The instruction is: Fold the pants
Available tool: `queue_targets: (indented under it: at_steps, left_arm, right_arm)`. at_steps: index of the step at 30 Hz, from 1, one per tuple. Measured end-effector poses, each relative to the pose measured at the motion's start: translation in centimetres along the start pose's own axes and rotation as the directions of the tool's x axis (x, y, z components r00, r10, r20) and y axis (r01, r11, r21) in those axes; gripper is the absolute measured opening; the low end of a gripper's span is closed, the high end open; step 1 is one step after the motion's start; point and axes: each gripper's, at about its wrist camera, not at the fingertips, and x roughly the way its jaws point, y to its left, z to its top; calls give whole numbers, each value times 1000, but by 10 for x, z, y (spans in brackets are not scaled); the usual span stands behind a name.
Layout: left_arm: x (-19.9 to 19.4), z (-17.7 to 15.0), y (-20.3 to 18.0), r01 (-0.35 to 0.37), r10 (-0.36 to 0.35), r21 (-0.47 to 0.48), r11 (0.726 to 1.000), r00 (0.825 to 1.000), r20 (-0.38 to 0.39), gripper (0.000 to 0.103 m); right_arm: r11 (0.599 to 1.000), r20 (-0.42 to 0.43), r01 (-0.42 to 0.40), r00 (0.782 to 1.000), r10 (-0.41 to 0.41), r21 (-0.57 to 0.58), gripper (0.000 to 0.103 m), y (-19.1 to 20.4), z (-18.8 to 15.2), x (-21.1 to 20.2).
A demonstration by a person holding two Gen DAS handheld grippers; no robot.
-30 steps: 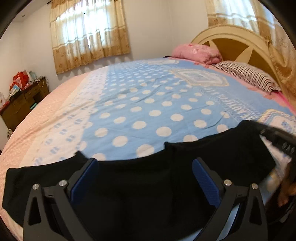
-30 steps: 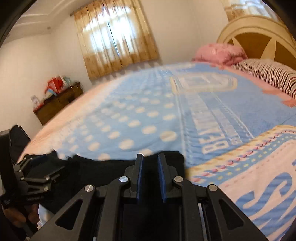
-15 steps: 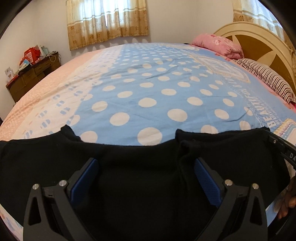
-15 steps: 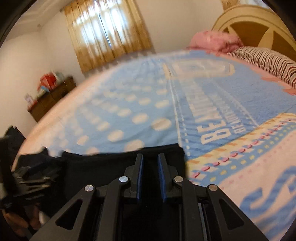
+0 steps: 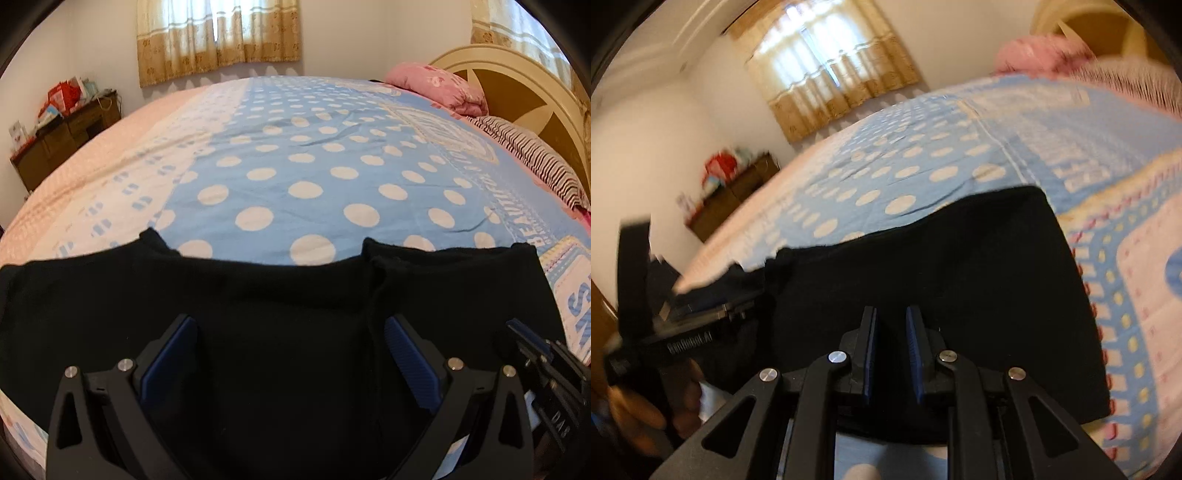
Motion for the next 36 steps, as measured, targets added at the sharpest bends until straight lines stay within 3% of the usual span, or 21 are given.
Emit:
queue_targets:
  at_steps: [7,11,14,16,18,21,23,24,25,26,27,28,29,30,31,33,36]
  left_arm:
    - [-10,-4,13,-5,5,-3,1000,1000,7,103]
    - [-20,-9,50,-58,59,-60,996,998,23,103]
    - [-34,-13,93,-140,152,-152,978,986,69,103]
    - [-44,-18,129,-215,244,-247,945,965,94,103]
    - [-54,-25,168,-303,358,-356,884,928,100,103]
    - [-62,-37,223,-426,509,-502,753,860,33,103]
    - [-60,-44,252,-459,547,-581,673,836,-26,102]
    - [-56,-48,264,-450,533,-607,655,844,-51,100]
    - [-52,-50,269,-434,510,-618,655,858,-61,93]
    - [-45,-52,274,-416,476,-623,663,876,-78,92]
    - [-43,-51,272,-426,488,-605,672,870,-70,91]
    - [-42,-48,266,-432,496,-582,689,866,-56,81]
    - [-40,-46,259,-435,493,-553,711,869,-50,80]
    - [-38,-45,255,-444,501,-542,713,864,-49,74]
    - [-37,-45,252,-423,486,-537,730,874,-28,62]
    - [-37,-42,250,-387,452,-523,759,892,-4,49]
    - [-39,-39,247,-385,441,-493,781,898,-2,37]
  right_arm:
    - [1000,-1,23,1000,-23,-15,18,8,-2,1]
    - [1000,4,25,1000,-25,-15,18,7,-1,0]
    - [1000,1,15,1000,-15,6,18,4,0,-1]
    - [1000,1,22,1000,-22,3,18,6,0,-1]
    - [1000,0,28,1000,-28,-4,18,7,0,0]
    - [1000,-4,24,1000,-24,3,18,5,2,1]
    - [1000,-8,14,1000,-14,17,18,2,3,0]
    - [1000,-10,10,1000,-10,25,18,1,3,0]
    - [999,-13,6,1000,-5,36,18,0,4,0]
    - [999,-16,3,1000,-3,43,18,0,4,0]
    - [999,-18,3,1000,-2,49,18,-1,5,0]
    - [999,-20,3,1000,-2,54,18,-1,5,0]
    - [998,-23,4,1000,-2,60,18,-1,6,0]
    - [998,-25,4,1000,-3,64,18,-1,6,0]
    - [998,-28,6,1000,-4,67,18,-1,7,-1]
    - [997,-34,11,999,-9,72,18,1,8,-3]
    - [997,-29,28,999,-26,70,18,5,11,-7]
